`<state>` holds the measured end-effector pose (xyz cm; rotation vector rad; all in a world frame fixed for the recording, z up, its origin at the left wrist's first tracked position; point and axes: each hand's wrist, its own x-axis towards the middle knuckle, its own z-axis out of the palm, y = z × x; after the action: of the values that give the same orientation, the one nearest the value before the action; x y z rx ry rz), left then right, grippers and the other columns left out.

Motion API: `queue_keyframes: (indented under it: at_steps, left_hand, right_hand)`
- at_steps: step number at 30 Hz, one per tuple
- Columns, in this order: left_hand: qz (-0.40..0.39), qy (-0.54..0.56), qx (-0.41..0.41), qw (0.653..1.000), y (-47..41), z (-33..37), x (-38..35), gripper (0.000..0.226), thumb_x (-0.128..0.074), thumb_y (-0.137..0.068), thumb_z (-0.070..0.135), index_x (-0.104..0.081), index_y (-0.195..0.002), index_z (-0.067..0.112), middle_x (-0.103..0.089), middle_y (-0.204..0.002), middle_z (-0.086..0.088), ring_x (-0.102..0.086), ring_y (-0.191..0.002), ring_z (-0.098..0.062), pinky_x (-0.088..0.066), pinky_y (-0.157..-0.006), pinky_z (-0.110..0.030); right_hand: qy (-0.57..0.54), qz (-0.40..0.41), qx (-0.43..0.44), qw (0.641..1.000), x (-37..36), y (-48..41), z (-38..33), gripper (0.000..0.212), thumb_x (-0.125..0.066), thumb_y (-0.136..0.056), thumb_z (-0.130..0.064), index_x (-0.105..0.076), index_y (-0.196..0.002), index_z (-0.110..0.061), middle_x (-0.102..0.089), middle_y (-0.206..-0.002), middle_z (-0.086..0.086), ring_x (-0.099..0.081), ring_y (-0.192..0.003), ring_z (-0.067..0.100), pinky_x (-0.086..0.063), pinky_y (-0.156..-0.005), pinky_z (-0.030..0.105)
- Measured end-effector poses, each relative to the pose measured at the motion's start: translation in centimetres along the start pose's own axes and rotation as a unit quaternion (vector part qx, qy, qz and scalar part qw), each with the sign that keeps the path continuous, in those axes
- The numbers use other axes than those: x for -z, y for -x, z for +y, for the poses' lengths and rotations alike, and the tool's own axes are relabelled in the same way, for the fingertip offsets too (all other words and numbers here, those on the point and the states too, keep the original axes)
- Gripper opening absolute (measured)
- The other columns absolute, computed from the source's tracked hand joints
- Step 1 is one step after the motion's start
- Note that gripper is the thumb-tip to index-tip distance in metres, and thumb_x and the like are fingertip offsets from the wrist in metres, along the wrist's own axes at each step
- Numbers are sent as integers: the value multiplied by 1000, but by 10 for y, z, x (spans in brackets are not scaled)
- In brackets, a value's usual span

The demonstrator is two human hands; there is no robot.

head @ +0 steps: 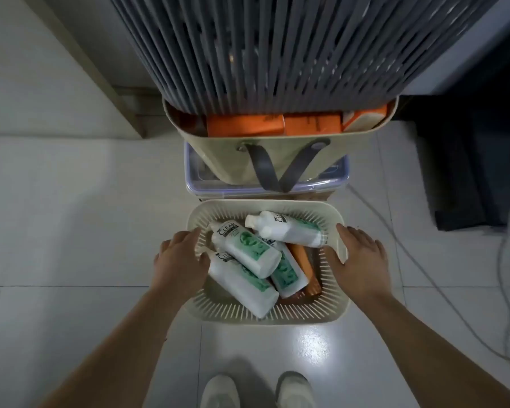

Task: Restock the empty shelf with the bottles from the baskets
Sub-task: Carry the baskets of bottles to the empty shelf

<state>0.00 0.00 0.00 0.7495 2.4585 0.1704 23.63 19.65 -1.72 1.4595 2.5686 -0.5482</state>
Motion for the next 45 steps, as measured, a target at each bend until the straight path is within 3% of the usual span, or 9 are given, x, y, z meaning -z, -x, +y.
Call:
queue_keyframes:
  at_steps: [2,5,7,9,12,15,19,31,45]
  left_hand:
    - [1,8,22,1000,-12,-9,-17,64,-54,-92,28,-28,-151,22,-34,-151,-3,-36,-132,-32,-35,-105,-44]
    - [7,39,63,997,-33,-29,-44,66,-57,-91,27,-27,-150,21,-37,-146,-11,-40,-128,-38,-38,-103,-47]
    - [31,95,94,991,-47,-42,-60,58,-59,-92,30,-38,-143,13,-51,-129,-19,-51,-115,-41,-43,-96,-47]
    - [52,214,127,967,-58,-48,-70,43,-57,-93,37,-52,-122,6,-63,-103,-17,-62,-94,-37,-51,-83,-45]
    - [-5,445,174,878,-65,-48,-76,42,-44,-98,46,-54,-102,5,-60,-76,-8,-57,-61,-22,-48,-59,-35]
    - [-54,554,213,803,-70,-57,-76,47,-34,-100,51,-59,-93,12,-48,-60,1,-39,-43,-11,-34,-44,-25]
    - [-108,608,204,760,-73,-70,-75,39,-34,-100,51,-57,-95,20,-31,-51,10,-23,-35,-3,-21,-34,-13]
    - [-99,604,266,744,-5,-69,-20,36,-39,-100,48,-57,-92,18,-28,-46,9,-21,-33,-4,-18,-33,-17]
    - [-7,637,295,712,179,-98,186,37,-36,-101,48,-56,-92,18,-32,-43,11,-22,-32,-4,-18,-33,-12]
  right_hand:
    - [-6,2,-37,999,-22,-6,14,55,-43,-95,-48,-38,-144,-25,-50,-144,2,-43,-134,23,-29,-115,47]
    - [-62,-4,-74,995,-49,-13,27,54,-45,-93,-49,-33,-142,-28,-56,-130,-1,-56,-114,22,-49,-96,47]
    - [-103,2,-116,988,-59,-17,29,54,-50,-94,-43,-34,-142,-26,-58,-123,3,-59,-106,24,-51,-87,41]
    - [-185,15,-160,969,-67,-22,29,48,-52,-94,-44,-44,-136,-23,-63,-112,4,-61,-96,23,-52,-83,39]
    - [-386,-20,-257,886,-73,-33,27,41,-49,-94,-50,-57,-120,-19,-66,-92,4,-62,-77,21,-54,-72,40]
    - [-510,-80,-320,794,-72,-43,33,35,-42,-98,-49,-62,-106,-22,-58,-79,5,-51,-65,15,-42,-57,29]
    - [-587,-121,-336,726,-72,-46,46,36,-43,-100,-46,-64,-114,-20,-44,-60,-4,-32,-48,7,-29,-43,20]
    - [-574,-142,-364,719,-21,-2,19,33,-48,-98,-45,-67,-110,-21,-34,-53,-6,-23,-40,6,-24,-36,18]
    - [-551,-212,-302,749,180,93,-118,31,-48,-98,-45,-67,-102,-21,-33,-53,-5,-22,-38,5,-21,-35,19]
